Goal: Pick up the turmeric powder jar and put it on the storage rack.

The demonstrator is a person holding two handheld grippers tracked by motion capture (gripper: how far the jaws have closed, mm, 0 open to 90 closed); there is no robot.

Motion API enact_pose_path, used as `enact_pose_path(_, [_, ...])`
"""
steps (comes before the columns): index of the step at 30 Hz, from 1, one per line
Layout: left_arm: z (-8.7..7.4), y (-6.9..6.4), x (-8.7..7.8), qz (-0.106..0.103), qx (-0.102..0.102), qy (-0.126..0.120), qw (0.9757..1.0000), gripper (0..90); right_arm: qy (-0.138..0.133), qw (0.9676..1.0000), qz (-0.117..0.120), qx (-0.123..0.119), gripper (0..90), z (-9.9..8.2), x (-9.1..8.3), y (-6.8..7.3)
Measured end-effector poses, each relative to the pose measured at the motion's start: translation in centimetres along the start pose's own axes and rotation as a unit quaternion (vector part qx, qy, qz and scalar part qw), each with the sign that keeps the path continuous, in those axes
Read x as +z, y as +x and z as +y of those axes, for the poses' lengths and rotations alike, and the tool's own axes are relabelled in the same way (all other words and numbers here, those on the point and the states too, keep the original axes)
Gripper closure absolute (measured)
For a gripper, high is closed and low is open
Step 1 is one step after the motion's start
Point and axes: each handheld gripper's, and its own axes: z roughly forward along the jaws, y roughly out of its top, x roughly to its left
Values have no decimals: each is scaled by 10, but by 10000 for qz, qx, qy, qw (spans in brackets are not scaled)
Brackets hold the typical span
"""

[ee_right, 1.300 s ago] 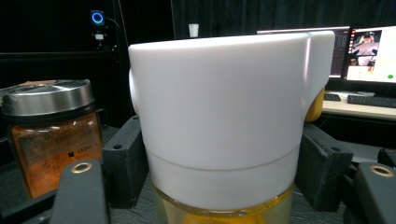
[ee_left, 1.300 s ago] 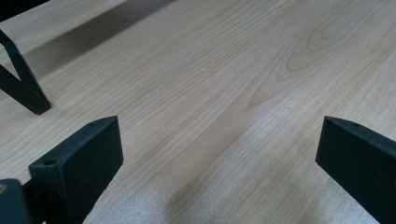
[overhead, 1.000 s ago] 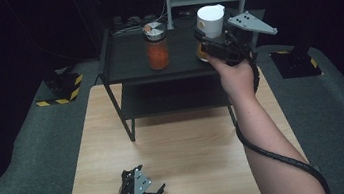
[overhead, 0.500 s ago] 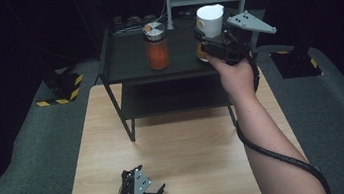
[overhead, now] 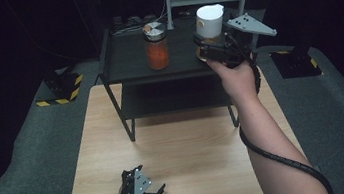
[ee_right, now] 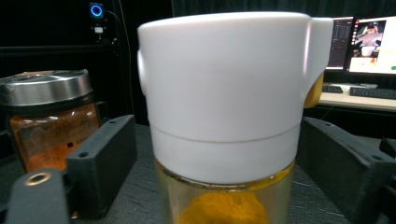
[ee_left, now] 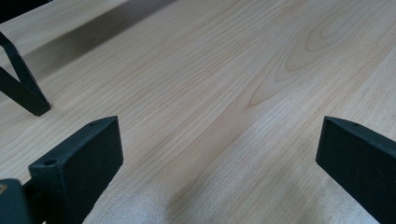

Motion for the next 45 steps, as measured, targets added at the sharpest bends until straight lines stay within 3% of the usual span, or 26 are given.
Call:
enact_pose_path(7, [0, 0, 0, 5, 8, 0, 10000, 9, 0, 10000, 7, -81, 0, 2, -7, 6])
enact_pose_path(24, [1, -1, 0, 24, 29, 23, 10000, 9, -4, 9997, 74, -239, 0, 3, -33, 16])
enact_pose_path(45, [1, -3, 1, 49, 20, 40, 10000, 9, -130, 9987, 274, -398, 0, -19, -65, 17])
